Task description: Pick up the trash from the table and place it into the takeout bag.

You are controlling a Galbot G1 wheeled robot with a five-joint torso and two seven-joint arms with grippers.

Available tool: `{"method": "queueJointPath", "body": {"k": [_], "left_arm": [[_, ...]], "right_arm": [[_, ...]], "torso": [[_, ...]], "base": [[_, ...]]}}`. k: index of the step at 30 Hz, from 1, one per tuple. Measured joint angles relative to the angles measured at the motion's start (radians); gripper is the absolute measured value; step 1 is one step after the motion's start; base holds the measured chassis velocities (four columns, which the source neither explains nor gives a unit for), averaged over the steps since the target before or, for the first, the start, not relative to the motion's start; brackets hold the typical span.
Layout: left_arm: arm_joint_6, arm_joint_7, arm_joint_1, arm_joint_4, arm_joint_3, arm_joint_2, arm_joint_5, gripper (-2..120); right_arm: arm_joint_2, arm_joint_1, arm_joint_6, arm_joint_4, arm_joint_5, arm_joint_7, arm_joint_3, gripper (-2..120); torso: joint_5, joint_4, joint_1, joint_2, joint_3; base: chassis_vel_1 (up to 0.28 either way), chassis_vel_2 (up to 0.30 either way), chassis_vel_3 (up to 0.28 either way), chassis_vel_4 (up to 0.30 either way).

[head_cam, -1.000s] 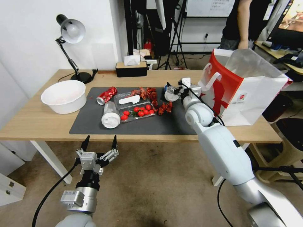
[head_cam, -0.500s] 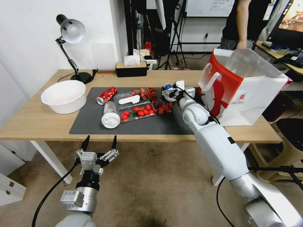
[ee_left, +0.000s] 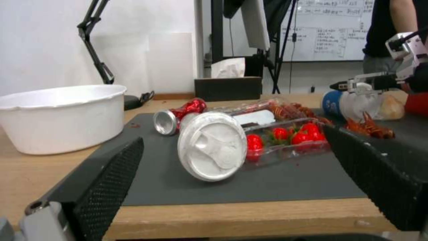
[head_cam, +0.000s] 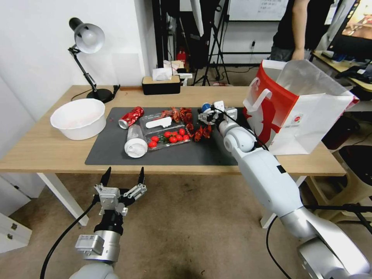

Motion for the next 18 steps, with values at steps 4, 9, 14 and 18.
{"method": "queueJointPath", "body": {"k": [4, 9, 14, 18], "left_arm": [[0.0, 0.0, 0.0, 0.0, -0.002, 0.002, -0.004, 100], [-0.001, 0.0, 0.001, 0.0, -0.003, 0.003, -0.007, 100], [-0.002, 0.001, 0.002, 0.0, -0.003, 0.004, -0.008, 100], [-0.003, 0.001, 0.003, 0.0, -0.003, 0.004, -0.009, 100]], "right_arm": [[0.01, 0.009, -0.001, -0.021, -0.007, 0.003, 0.001, 100], [0.012, 0.014, -0.003, -0.043, -0.008, -0.007, 0.005, 100], [0.011, 0.015, -0.008, -0.053, -0.008, -0.017, 0.004, 100], [0.012, 0.016, -0.013, -0.06, -0.008, -0.02, 0.005, 100]], "torso": [[0.0, 0.0, 0.0, 0.0, 0.0], [0.0001, -0.0001, 0.0, 0.0, 0.0], [0.0, 0.0, 0.0, 0.0, 0.0], [0.0001, 0.0, 0.0, 0.0, 0.0]], "base": [[0.0, 0.0, 0.0, 0.0], [0.0, 0.0, 0.0, 0.0], [0.0, 0.0, 0.0, 0.0], [0.0, 0.0, 0.0, 0.0]]}}
